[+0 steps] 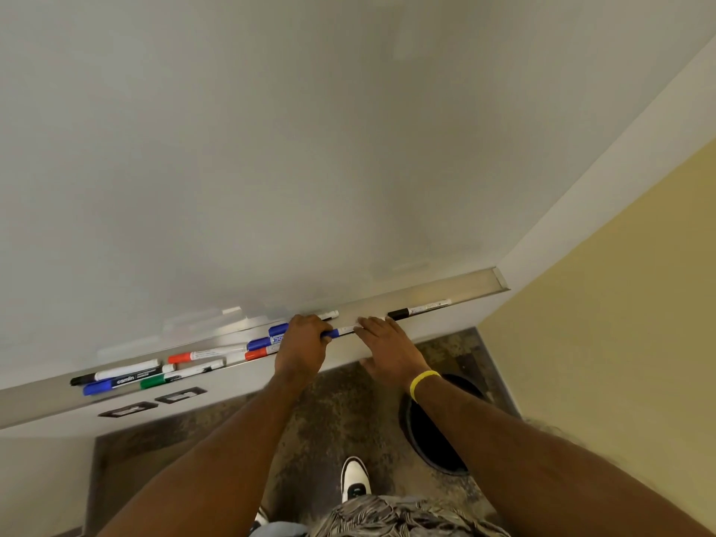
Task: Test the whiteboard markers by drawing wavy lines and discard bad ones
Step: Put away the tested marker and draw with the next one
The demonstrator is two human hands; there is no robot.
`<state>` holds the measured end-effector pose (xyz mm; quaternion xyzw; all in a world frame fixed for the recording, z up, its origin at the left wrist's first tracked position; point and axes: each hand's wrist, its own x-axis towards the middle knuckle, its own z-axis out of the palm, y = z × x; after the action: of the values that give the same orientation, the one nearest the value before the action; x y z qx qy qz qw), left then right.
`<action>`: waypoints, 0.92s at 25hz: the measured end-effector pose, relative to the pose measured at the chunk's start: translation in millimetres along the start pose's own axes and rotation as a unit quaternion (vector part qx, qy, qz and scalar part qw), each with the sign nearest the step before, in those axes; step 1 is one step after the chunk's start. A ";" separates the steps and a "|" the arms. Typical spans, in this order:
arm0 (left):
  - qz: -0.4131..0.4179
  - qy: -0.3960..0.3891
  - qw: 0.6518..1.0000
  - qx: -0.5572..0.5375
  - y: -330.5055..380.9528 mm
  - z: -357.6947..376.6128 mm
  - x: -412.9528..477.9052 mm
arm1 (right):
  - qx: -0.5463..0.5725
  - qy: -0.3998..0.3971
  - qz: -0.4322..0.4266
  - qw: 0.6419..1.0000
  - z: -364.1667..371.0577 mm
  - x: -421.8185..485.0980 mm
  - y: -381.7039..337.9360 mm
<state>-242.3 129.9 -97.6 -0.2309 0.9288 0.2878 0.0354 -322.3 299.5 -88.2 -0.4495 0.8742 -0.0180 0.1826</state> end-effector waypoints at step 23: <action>0.041 0.019 0.996 0.074 -66.6 -34.9 -29.1 | 0.019 0.012 -0.004 1.000 -10.6 15.8 -27.9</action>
<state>-184.1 74.1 -97.2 -0.1948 0.9566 0.2154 0.0224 -312.4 269.0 -77.6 -0.4494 0.8741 -0.0405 0.1800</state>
